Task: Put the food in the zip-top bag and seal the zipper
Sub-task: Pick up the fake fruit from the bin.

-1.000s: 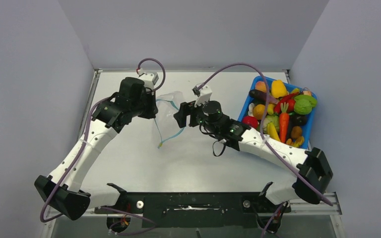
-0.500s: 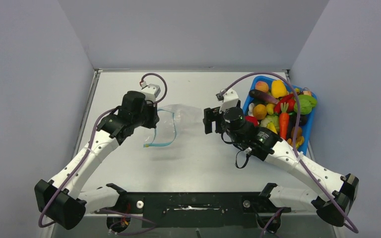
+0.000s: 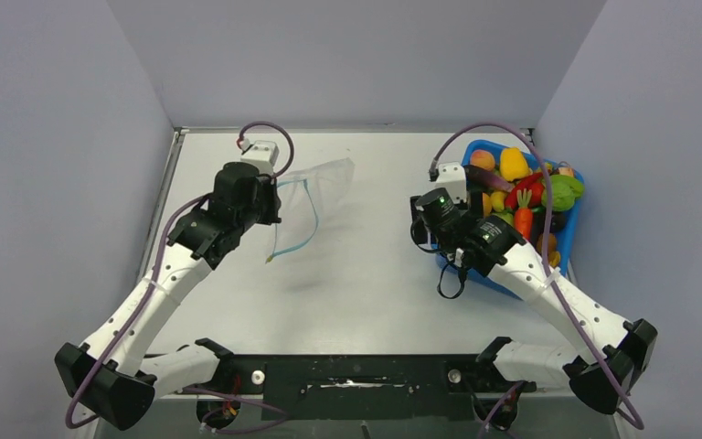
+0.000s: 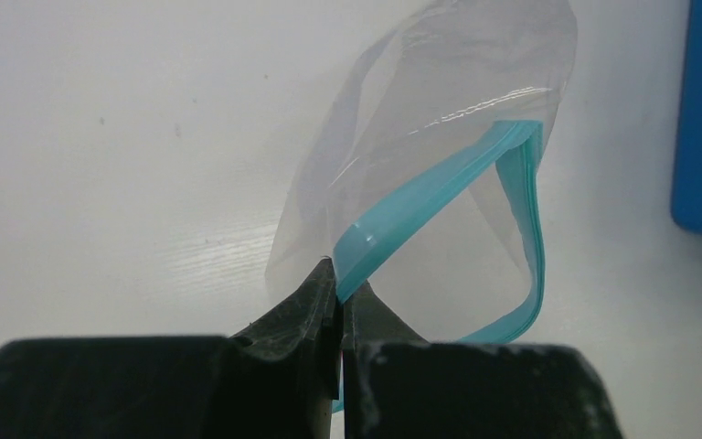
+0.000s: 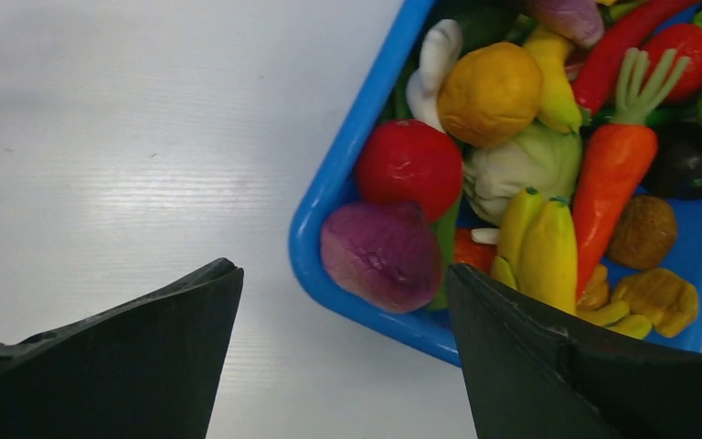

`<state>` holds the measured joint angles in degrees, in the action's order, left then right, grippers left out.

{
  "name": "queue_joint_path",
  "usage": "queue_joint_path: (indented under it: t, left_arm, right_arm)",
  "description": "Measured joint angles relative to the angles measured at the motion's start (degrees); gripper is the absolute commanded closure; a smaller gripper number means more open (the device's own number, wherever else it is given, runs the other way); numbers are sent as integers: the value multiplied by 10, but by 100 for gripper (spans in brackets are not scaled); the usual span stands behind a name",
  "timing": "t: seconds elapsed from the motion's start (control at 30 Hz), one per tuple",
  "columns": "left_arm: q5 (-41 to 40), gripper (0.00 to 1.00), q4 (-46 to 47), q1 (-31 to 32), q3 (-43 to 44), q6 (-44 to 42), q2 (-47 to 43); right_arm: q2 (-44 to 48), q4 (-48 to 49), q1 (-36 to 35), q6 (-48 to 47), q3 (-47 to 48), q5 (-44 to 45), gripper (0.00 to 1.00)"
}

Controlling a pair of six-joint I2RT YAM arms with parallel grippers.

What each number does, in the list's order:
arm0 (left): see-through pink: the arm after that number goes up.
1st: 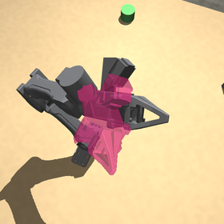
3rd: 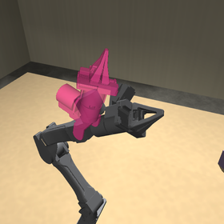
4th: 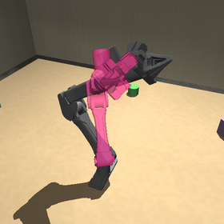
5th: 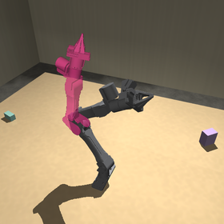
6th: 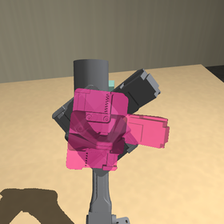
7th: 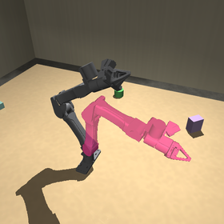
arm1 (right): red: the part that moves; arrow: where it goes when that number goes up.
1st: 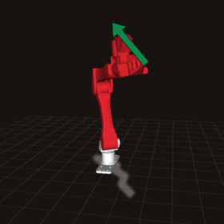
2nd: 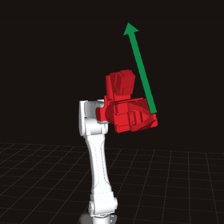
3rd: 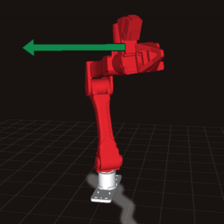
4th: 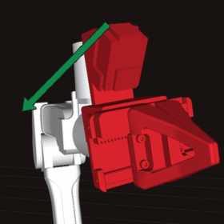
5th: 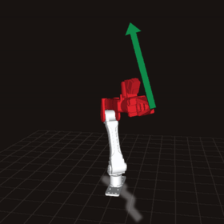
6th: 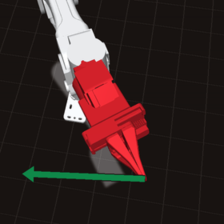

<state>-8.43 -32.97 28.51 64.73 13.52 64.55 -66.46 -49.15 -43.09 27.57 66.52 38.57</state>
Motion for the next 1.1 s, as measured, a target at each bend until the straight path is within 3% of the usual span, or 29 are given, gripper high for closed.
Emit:
queue_joint_path:
  t: [0.1,0.33,0.5,0.6,0.8,1.1]
  left_arm:
    - [-44,100,-5,0,29,12,0]
    - [-150,100,-38,0,71,25,1]
    - [-172,100,-66,-1,73,29,3]
    - [-164,100,-75,-1,72,34,7]
    - [-126,100,-87,-1,67,54,28]
    - [-78,100,-88,0,43,72,36]
  right_arm:
    - [3,1,42,-27,-7,-14,17]
    - [14,38,148,-106,-66,-135,15]
    - [2,58,189,-158,-70,-206,17]
    - [-19,62,191,-183,-80,-238,22]
    - [-38,66,198,-217,-83,-252,45]
    - [-37,63,196,-215,-83,-247,59]
